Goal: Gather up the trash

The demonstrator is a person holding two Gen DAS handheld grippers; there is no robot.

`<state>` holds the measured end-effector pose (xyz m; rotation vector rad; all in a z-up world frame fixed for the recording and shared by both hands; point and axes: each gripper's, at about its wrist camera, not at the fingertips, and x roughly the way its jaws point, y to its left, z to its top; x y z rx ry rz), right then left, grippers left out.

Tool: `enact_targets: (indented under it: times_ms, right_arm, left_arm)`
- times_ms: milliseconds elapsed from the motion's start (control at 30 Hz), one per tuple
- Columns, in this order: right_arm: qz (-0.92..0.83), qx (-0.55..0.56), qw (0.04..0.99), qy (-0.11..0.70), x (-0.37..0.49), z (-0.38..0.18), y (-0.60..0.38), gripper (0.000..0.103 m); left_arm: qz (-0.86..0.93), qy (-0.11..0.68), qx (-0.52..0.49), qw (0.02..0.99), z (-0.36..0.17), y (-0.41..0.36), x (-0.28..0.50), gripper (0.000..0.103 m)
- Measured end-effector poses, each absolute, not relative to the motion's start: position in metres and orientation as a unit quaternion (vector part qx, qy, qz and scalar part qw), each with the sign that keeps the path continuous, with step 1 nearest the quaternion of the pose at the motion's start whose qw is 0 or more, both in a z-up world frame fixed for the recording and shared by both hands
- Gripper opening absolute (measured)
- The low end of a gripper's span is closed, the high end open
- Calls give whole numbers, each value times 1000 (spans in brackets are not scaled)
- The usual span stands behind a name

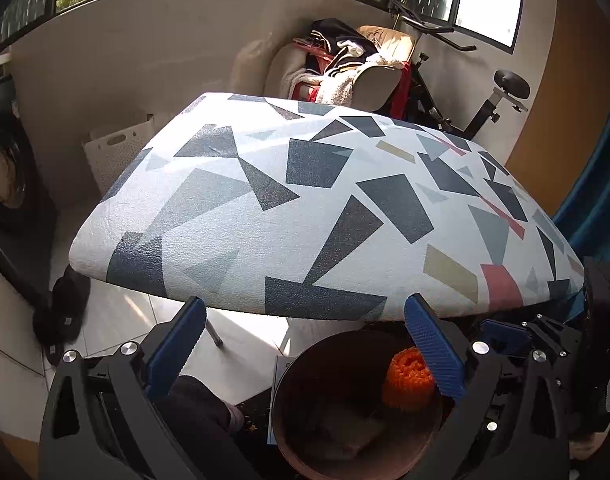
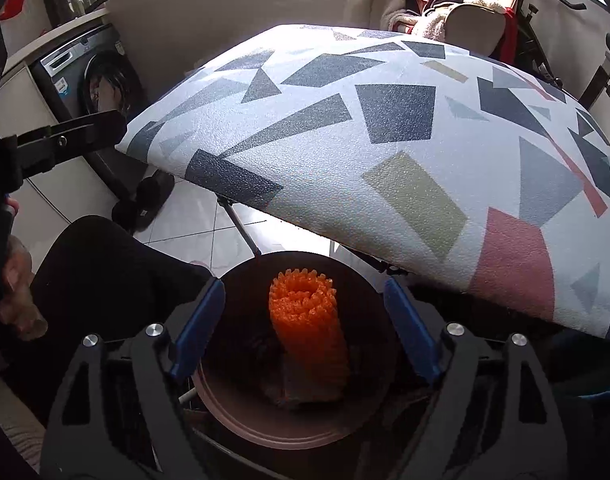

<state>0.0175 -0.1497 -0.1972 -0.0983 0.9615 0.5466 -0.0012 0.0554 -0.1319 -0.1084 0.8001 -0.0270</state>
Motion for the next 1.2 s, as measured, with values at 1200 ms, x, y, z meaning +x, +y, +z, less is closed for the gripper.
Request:
enact_targets:
  times_ms: [1200]
  right_arm:
    - [155,6,950,272,45,19,-227,97]
  left_arm:
    - [4,223,57,973,51,12,4,97]
